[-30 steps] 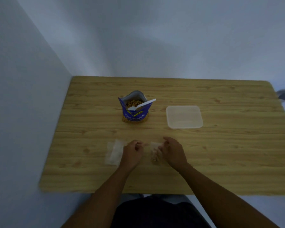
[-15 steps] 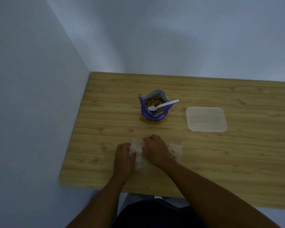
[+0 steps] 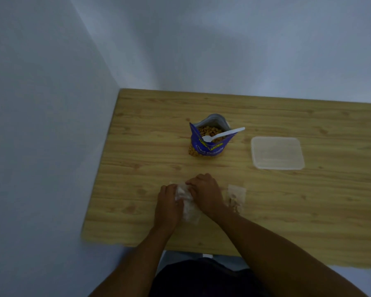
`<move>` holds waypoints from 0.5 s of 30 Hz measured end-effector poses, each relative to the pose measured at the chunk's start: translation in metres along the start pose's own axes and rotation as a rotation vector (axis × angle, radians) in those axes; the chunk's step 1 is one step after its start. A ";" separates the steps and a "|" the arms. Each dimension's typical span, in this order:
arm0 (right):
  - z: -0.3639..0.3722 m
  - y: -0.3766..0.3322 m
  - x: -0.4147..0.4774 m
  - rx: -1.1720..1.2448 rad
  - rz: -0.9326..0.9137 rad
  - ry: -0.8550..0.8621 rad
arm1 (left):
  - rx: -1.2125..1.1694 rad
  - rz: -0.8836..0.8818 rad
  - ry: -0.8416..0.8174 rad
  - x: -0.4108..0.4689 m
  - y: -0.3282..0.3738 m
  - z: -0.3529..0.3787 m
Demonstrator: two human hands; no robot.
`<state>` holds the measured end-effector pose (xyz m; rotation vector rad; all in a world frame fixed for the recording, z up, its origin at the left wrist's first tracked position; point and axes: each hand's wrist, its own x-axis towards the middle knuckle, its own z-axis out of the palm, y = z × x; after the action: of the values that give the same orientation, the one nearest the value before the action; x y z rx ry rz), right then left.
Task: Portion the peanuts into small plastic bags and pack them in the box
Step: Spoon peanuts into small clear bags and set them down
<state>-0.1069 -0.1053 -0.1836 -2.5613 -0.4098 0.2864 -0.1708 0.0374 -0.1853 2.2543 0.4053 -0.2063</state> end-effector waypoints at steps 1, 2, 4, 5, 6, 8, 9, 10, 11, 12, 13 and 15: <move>-0.001 -0.002 0.000 -0.004 -0.008 0.004 | 0.004 -0.007 -0.006 -0.001 -0.001 0.000; -0.003 -0.003 0.000 -0.009 -0.016 0.002 | 0.003 -0.006 -0.007 -0.001 -0.002 0.000; -0.005 -0.004 -0.001 -0.008 -0.028 0.000 | -0.008 -0.004 -0.007 -0.002 0.000 0.000; -0.007 -0.005 -0.001 0.003 -0.025 -0.003 | -0.006 -0.016 -0.008 -0.002 0.003 -0.001; -0.008 -0.006 -0.001 0.017 -0.016 -0.013 | 0.017 -0.034 -0.013 -0.001 0.007 -0.003; -0.012 -0.007 -0.001 0.053 -0.012 -0.039 | 0.110 -0.031 -0.011 0.002 0.010 -0.008; -0.014 -0.006 -0.002 0.079 -0.016 -0.055 | 0.132 0.000 -0.007 0.002 0.009 -0.011; -0.018 -0.006 -0.003 0.109 -0.016 -0.072 | 0.121 0.037 -0.007 0.002 0.010 -0.014; -0.021 -0.006 -0.004 0.135 -0.012 -0.088 | 0.097 0.075 0.000 0.002 0.010 -0.017; -0.025 -0.005 -0.005 0.156 -0.010 -0.098 | 0.074 0.103 0.013 0.003 0.009 -0.019; -0.029 -0.003 -0.006 0.173 -0.016 -0.099 | 0.054 0.122 0.026 0.004 0.010 -0.021; -0.037 0.000 -0.008 0.207 -0.045 -0.093 | 0.005 0.132 0.035 0.008 0.015 -0.024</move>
<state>-0.1036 -0.1251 -0.1511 -2.3394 -0.4477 0.4109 -0.1575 0.0477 -0.1614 2.2821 0.2735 -0.1000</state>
